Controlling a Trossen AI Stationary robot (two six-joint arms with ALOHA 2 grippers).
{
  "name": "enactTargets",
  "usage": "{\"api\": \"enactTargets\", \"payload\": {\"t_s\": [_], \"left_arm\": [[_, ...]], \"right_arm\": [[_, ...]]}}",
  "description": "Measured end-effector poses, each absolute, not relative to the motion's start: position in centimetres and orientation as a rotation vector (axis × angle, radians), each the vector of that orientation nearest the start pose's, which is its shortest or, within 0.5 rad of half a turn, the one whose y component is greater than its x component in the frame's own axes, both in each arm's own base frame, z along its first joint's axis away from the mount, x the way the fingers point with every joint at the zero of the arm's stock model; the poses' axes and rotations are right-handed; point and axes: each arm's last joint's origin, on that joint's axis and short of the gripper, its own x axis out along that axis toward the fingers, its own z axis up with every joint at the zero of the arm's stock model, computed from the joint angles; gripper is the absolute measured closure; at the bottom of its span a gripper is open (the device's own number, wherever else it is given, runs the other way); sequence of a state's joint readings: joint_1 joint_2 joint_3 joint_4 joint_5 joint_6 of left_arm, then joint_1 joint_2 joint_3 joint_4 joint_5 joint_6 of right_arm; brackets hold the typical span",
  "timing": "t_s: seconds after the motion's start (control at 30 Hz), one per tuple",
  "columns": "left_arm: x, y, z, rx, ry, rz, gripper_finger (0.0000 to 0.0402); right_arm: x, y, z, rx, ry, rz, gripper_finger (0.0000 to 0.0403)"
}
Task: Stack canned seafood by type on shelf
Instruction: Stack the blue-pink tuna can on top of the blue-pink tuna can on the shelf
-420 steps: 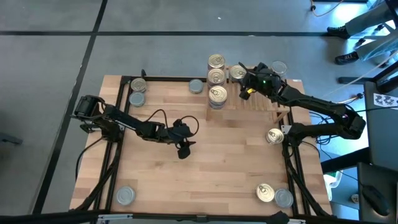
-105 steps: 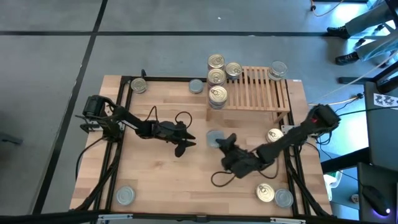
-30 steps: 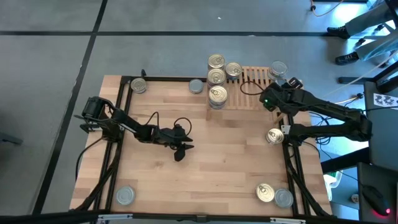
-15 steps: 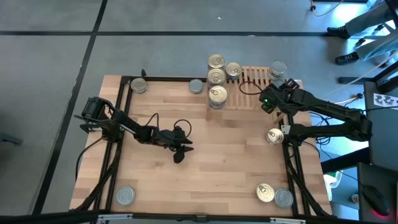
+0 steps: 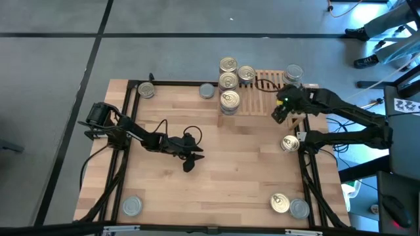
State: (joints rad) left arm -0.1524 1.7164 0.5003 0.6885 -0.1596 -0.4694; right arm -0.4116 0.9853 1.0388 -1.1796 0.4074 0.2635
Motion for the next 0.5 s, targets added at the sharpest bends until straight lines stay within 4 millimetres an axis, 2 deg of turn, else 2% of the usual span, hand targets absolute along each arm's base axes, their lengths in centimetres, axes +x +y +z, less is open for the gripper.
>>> {"api": "enactTargets", "payload": {"t_s": [0.1, 0.23, 0.37, 0.5], "left_arm": [[28.0, -3.8, 10.7, -0.377, 0.508, 0.129, 0.0240], [28.0, -3.8, 10.7, -0.363, 0.507, 0.124, 0.0240], [28.0, -3.8, 10.8, -0.354, 0.506, 0.123, 0.0240], [28.0, -3.8, 10.8, -0.354, 0.506, 0.123, 0.0240]], "right_arm": [[14.4, -6.0, 31.4, 0.383, 1.037, -0.629, 0.0106], [15.3, -3.4, 31.2, 0.431, 1.069, -0.399, 0.0124], [15.7, -0.7, 30.3, 0.412, 1.124, -0.277, 0.0145], [15.6, 1.4, 28.9, 0.423, 1.181, -0.230, 0.0164]]}}
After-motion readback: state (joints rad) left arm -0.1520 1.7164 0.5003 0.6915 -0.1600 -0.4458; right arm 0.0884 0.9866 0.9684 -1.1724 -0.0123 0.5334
